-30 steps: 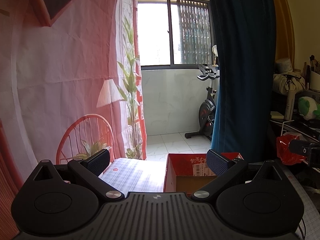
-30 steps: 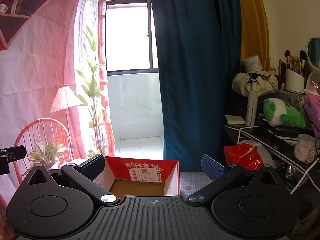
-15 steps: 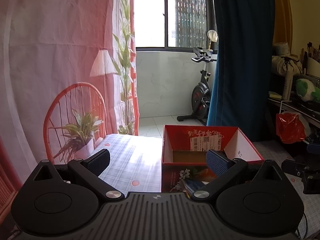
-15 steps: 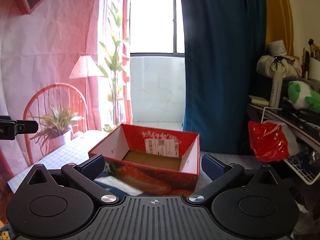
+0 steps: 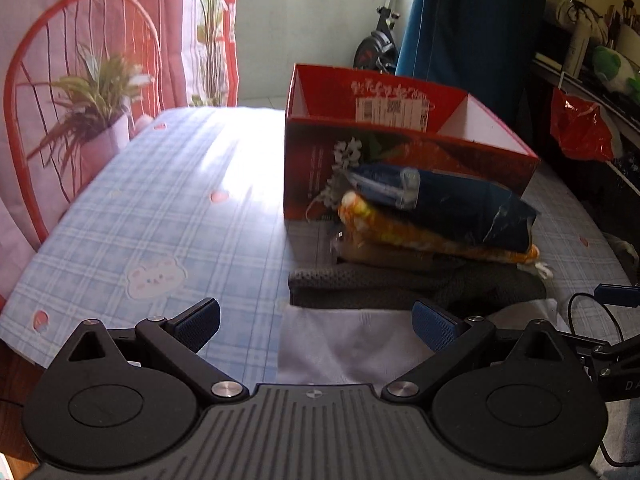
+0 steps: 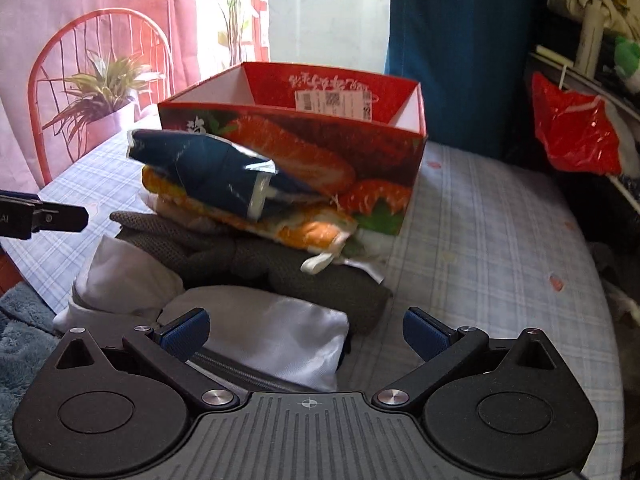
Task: Organize soft objects
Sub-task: 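Lower both grippers onto the white mesh bag on the pile, then grasp the white mesh bag with both grippers and lift it over the red box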
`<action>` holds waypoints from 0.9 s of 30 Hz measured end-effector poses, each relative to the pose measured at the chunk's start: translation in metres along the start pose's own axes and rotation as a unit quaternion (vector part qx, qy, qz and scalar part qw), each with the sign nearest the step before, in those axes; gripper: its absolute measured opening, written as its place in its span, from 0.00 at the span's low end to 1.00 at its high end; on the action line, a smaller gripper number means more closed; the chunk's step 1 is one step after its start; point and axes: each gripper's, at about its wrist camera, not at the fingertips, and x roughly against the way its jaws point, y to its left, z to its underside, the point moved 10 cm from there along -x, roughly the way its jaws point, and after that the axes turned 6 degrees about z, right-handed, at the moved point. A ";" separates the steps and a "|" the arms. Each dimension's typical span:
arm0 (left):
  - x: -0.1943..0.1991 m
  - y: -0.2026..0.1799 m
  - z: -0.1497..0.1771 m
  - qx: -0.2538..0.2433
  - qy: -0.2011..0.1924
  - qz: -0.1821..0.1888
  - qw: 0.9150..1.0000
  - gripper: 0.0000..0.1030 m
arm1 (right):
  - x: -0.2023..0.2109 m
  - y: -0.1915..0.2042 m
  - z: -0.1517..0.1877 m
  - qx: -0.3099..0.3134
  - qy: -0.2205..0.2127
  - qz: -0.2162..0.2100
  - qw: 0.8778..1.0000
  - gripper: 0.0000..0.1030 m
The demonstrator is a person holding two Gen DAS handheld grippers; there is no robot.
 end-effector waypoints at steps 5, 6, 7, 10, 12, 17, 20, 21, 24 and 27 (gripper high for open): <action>-0.025 0.000 0.027 0.015 0.051 0.023 0.998 1.00 | -0.013 0.006 0.015 -0.007 0.034 -0.018 0.999 1.00; -0.030 -0.001 0.031 0.015 0.059 0.031 0.998 1.00 | -0.015 0.006 0.017 -0.010 0.038 -0.019 0.999 0.99; -0.036 -0.004 0.035 0.013 0.066 0.047 0.997 1.00 | -0.015 0.005 0.017 -0.014 0.042 -0.021 0.999 0.99; -0.052 -0.007 0.048 0.013 0.092 0.074 0.993 0.96 | -0.023 0.004 0.020 -0.021 0.055 -0.032 0.998 0.98; -0.054 -0.005 0.050 0.015 0.093 0.080 0.992 0.96 | -0.026 0.005 0.023 -0.024 0.063 -0.042 0.997 0.98; -0.063 0.003 0.058 0.030 0.098 0.107 0.989 0.96 | -0.033 0.007 0.031 -0.041 0.081 -0.063 0.994 0.96; -0.068 0.005 0.060 0.025 0.094 0.116 0.988 0.95 | -0.038 0.011 0.036 -0.049 0.090 -0.083 0.991 0.89; -0.071 0.004 0.061 0.024 0.093 0.115 0.989 0.95 | -0.038 0.013 0.036 -0.047 0.089 -0.087 0.991 0.85; -0.072 0.003 0.062 0.022 0.090 0.113 0.989 0.96 | -0.036 0.016 0.034 -0.036 0.078 -0.094 0.992 0.73; -0.067 0.001 0.064 0.023 0.088 0.111 0.990 0.96 | -0.035 0.020 0.032 -0.026 0.068 -0.103 0.992 0.60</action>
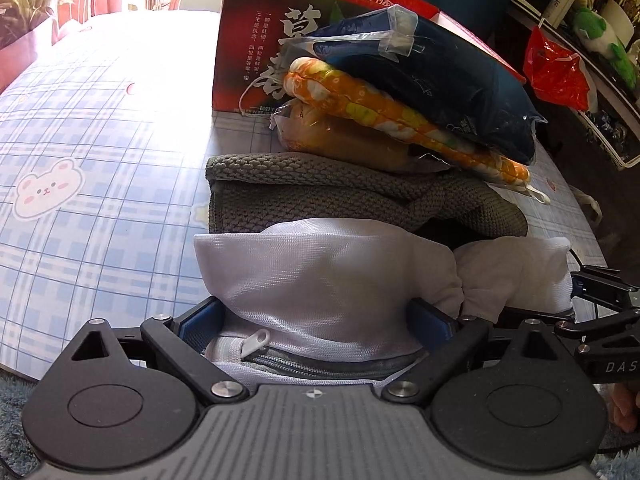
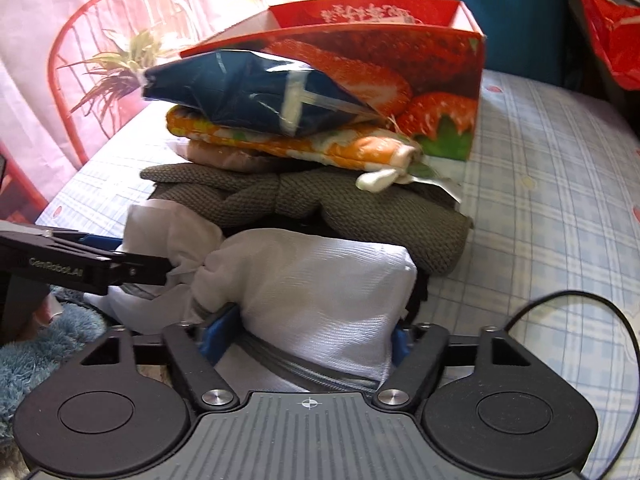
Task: Organize soft objects
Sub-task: 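Grasp the white mesh bag with both grippers and lift it over the red box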
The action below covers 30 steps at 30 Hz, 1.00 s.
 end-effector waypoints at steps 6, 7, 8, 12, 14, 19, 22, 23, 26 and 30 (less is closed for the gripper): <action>0.007 -0.014 -0.007 -0.001 -0.010 0.023 1.000 0.67 | 0.003 0.005 -0.002 0.011 -0.009 -0.007 1.000 0.50; 0.009 -0.014 -0.008 0.003 -0.014 0.027 1.000 0.61 | 0.004 0.005 -0.002 0.014 -0.012 -0.009 1.000 0.46; 0.011 -0.014 -0.009 0.008 -0.018 0.030 0.999 0.55 | 0.005 0.006 -0.003 0.017 -0.015 -0.011 1.000 0.45; 0.025 -0.018 -0.014 0.006 -0.038 0.044 0.998 0.31 | 0.015 0.013 -0.008 0.038 -0.037 -0.013 0.999 0.34; 0.033 -0.024 -0.018 -0.009 -0.052 0.044 0.998 0.26 | 0.024 0.016 -0.013 0.048 -0.053 -0.014 0.997 0.30; 0.069 -0.036 -0.032 -0.045 -0.104 0.037 0.993 0.25 | 0.051 0.021 -0.031 0.063 -0.096 -0.025 0.993 0.29; 0.100 -0.046 -0.045 -0.068 -0.145 0.039 0.986 0.25 | 0.073 0.024 -0.046 0.066 -0.129 -0.036 0.989 0.29; 0.111 -0.050 -0.051 -0.075 -0.158 0.040 0.984 0.25 | 0.081 0.024 -0.052 0.066 -0.140 -0.040 0.987 0.29; 0.139 -0.062 -0.069 -0.093 -0.193 0.040 0.976 0.25 | 0.108 0.029 -0.075 0.077 -0.178 -0.046 0.980 0.29; 0.173 -0.085 -0.099 -0.120 -0.241 0.036 0.962 0.26 | 0.141 0.033 -0.107 0.099 -0.229 -0.043 0.968 0.29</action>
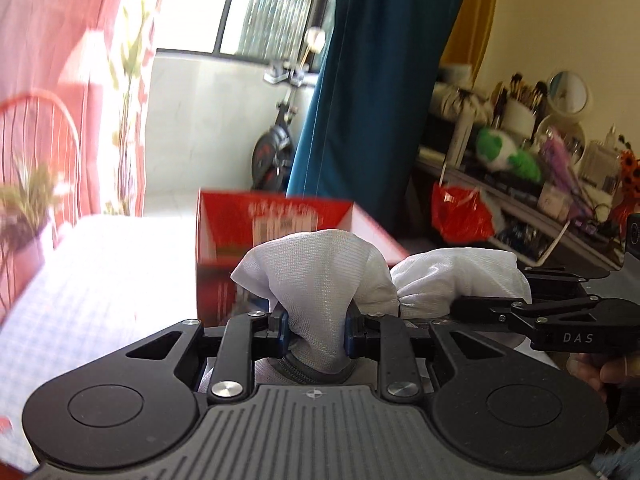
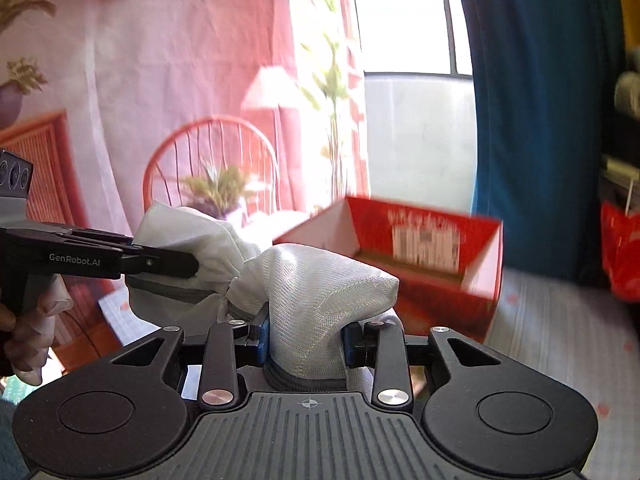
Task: Organize soft objects
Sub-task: 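Grasp the white mesh bag with both grippers and lift it over the red box, then lower the white mesh bag into the box and open both grippers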
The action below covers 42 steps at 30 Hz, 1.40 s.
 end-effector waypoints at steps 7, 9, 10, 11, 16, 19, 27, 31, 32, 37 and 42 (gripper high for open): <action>-0.017 -0.003 -0.068 -0.015 -0.024 -0.005 1.000 0.27 | -0.012 -0.024 -0.069 0.017 -0.043 0.018 0.999 0.29; -0.036 0.004 -0.082 -0.008 -0.014 -0.007 1.000 0.27 | -0.027 -0.036 -0.083 0.009 -0.041 0.022 0.999 0.29; -0.052 0.008 -0.086 -0.005 -0.003 -0.008 1.000 0.27 | -0.038 -0.043 -0.090 0.005 -0.038 0.026 0.999 0.29; -0.062 0.011 -0.091 -0.004 0.004 -0.011 1.000 0.27 | -0.048 -0.049 -0.095 0.002 -0.035 0.030 0.999 0.29; -0.126 0.047 -0.100 0.003 0.051 -0.031 0.998 0.27 | -0.113 -0.081 -0.105 -0.009 -0.011 0.048 0.999 0.29; -0.159 0.065 -0.094 0.009 0.079 -0.047 0.996 0.27 | -0.155 -0.095 -0.098 -0.015 0.013 0.056 0.998 0.29; -0.223 0.092 -0.060 0.021 0.159 -0.076 0.984 0.27 | -0.230 -0.121 -0.054 -0.045 0.087 0.067 0.993 0.29; -0.231 0.091 -0.037 -0.001 0.190 -0.084 0.978 0.27 | -0.249 -0.129 -0.030 -0.072 0.120 0.068 0.988 0.29; -0.234 0.092 -0.032 0.000 0.197 -0.083 0.977 0.27 | -0.253 -0.131 -0.024 -0.075 0.129 0.069 0.986 0.29; -0.241 0.095 -0.017 0.008 0.215 -0.072 0.974 0.28 | -0.260 -0.137 -0.004 -0.087 0.155 0.070 0.982 0.30; -0.230 0.093 -0.018 0.011 0.210 -0.050 0.976 0.50 | -0.257 -0.140 -0.001 -0.092 0.159 0.083 0.979 0.39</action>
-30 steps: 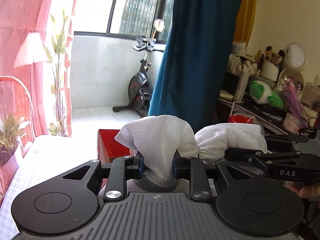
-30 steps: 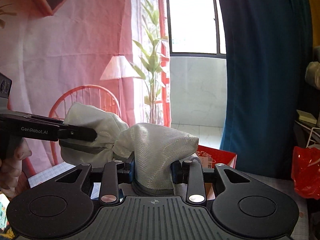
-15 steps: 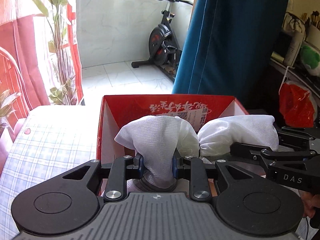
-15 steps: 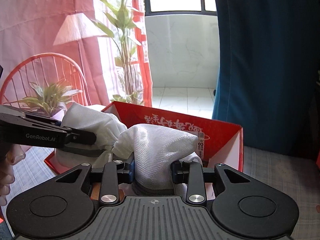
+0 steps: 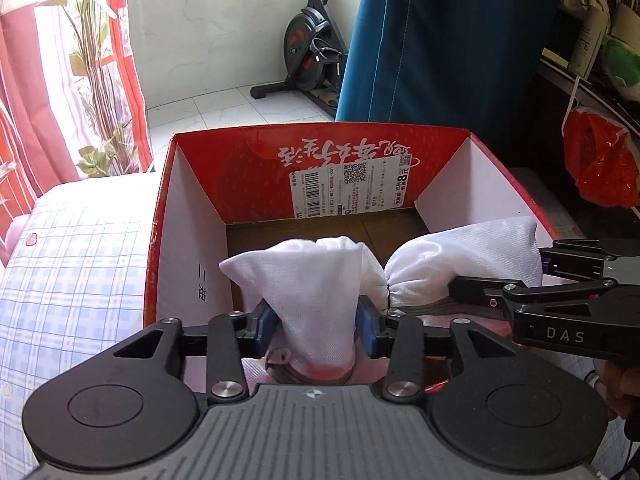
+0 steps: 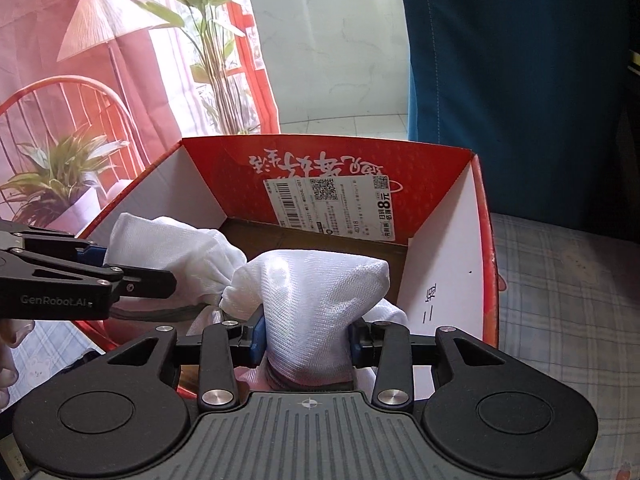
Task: Organize soft objects
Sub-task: 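Lower the white mesh bag into the box and open both grippers, then grasp the blue labelled plastic bag with both grippers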
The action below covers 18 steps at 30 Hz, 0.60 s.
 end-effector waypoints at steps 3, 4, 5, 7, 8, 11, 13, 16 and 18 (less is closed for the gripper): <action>0.014 -0.009 -0.003 -0.003 -0.008 0.022 1.000 0.64 | 0.008 -0.004 0.002 -0.011 -0.004 0.008 1.000 0.47; 0.019 -0.011 -0.004 -0.005 -0.011 0.023 1.000 0.64 | 0.011 -0.005 0.002 -0.017 -0.005 0.007 1.000 0.50; 0.023 -0.014 -0.005 -0.008 -0.015 0.019 1.000 0.64 | 0.015 -0.004 0.002 -0.026 -0.008 0.006 1.000 0.51; 0.037 -0.016 -0.004 -0.002 -0.029 0.005 1.000 0.64 | 0.026 -0.002 0.001 -0.040 -0.018 0.004 0.999 0.55; 0.044 -0.017 -0.003 0.003 -0.036 0.002 0.999 0.64 | 0.032 0.000 0.001 -0.045 -0.023 0.003 0.999 0.55; 0.066 -0.021 0.005 0.011 -0.051 0.004 0.999 0.63 | 0.054 0.008 0.002 -0.049 -0.042 -0.010 0.998 0.55; 0.078 -0.024 0.012 0.010 -0.056 -0.001 0.998 0.63 | 0.070 0.017 0.005 -0.041 -0.057 -0.013 0.997 0.55; 0.090 -0.027 0.026 0.013 -0.061 -0.009 0.998 0.63 | 0.087 0.028 0.016 -0.033 -0.071 -0.014 0.997 0.55; 0.094 -0.029 0.038 0.018 -0.060 -0.010 0.998 0.62 | 0.093 0.035 0.029 -0.034 -0.069 -0.017 0.997 0.55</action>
